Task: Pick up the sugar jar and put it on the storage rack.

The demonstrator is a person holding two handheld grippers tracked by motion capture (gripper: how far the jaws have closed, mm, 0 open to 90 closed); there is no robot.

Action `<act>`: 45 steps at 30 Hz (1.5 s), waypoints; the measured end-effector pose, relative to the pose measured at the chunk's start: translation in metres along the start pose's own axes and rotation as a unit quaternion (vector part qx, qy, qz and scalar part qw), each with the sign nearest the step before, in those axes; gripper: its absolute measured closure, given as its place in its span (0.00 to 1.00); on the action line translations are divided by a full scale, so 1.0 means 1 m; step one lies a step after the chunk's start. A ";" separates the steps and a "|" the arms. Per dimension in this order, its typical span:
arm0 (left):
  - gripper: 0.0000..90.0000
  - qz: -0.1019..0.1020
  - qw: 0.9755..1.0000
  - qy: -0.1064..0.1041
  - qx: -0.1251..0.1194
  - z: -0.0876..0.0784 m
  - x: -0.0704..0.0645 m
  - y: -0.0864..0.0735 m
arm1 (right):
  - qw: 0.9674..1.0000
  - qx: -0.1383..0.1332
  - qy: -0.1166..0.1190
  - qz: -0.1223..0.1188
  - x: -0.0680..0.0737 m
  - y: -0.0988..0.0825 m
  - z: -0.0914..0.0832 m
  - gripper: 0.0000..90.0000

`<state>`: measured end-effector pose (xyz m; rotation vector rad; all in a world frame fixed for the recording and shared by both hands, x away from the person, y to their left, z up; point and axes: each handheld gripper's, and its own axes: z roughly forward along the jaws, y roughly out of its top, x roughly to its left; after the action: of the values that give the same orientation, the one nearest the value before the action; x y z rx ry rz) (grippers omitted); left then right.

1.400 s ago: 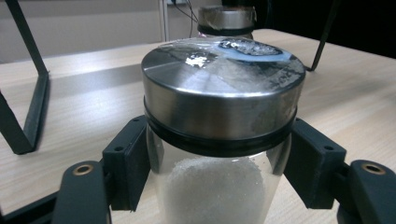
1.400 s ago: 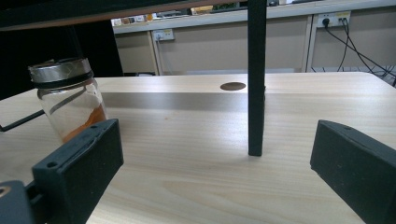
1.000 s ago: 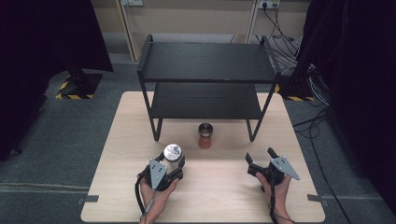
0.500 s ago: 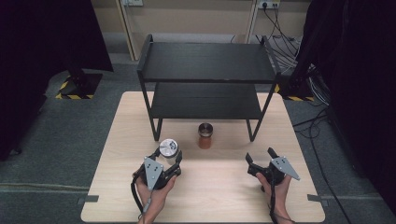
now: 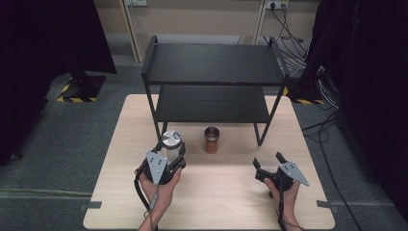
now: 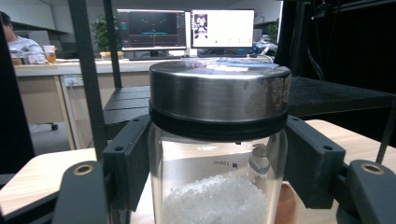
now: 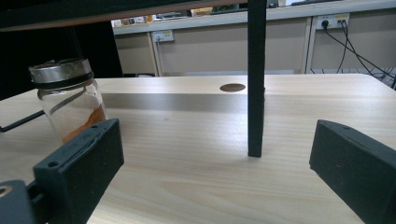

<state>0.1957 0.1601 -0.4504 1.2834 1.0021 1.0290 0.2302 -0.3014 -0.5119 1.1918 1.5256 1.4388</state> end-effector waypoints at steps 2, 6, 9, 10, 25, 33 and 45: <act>0.34 0.001 1.000 -0.002 -0.001 0.000 0.000 0.000 | 1.000 0.000 0.000 0.000 0.000 0.000 0.000 0.03; 0.34 0.001 1.000 -0.006 0.000 -0.001 0.001 0.002 | 1.000 0.000 0.000 0.000 0.000 0.000 0.000 0.03; 0.34 0.000 1.000 -0.008 0.000 0.000 0.002 0.004 | 1.000 0.000 0.000 -0.001 0.000 0.000 0.000 0.04; 0.34 0.000 1.000 -0.007 -0.001 0.000 0.002 0.004 | 1.000 0.000 0.000 -0.001 0.000 0.000 0.000 0.04; 0.34 0.005 1.000 0.009 -0.029 0.008 0.005 0.047 | 1.000 -0.001 0.000 0.000 0.000 0.000 0.000 0.04; 0.34 0.004 0.999 0.017 -0.036 0.015 0.003 0.064 | 1.000 -0.001 0.000 0.001 0.000 0.000 0.000 0.04; 0.34 0.006 0.999 0.025 -0.039 0.023 0.001 0.083 | 1.000 -0.001 0.000 0.002 0.000 0.000 0.000 0.04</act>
<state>0.2160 0.1570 -0.3670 1.2054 0.9836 1.1047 0.2300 -0.3015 -0.5122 1.1942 1.5223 1.4423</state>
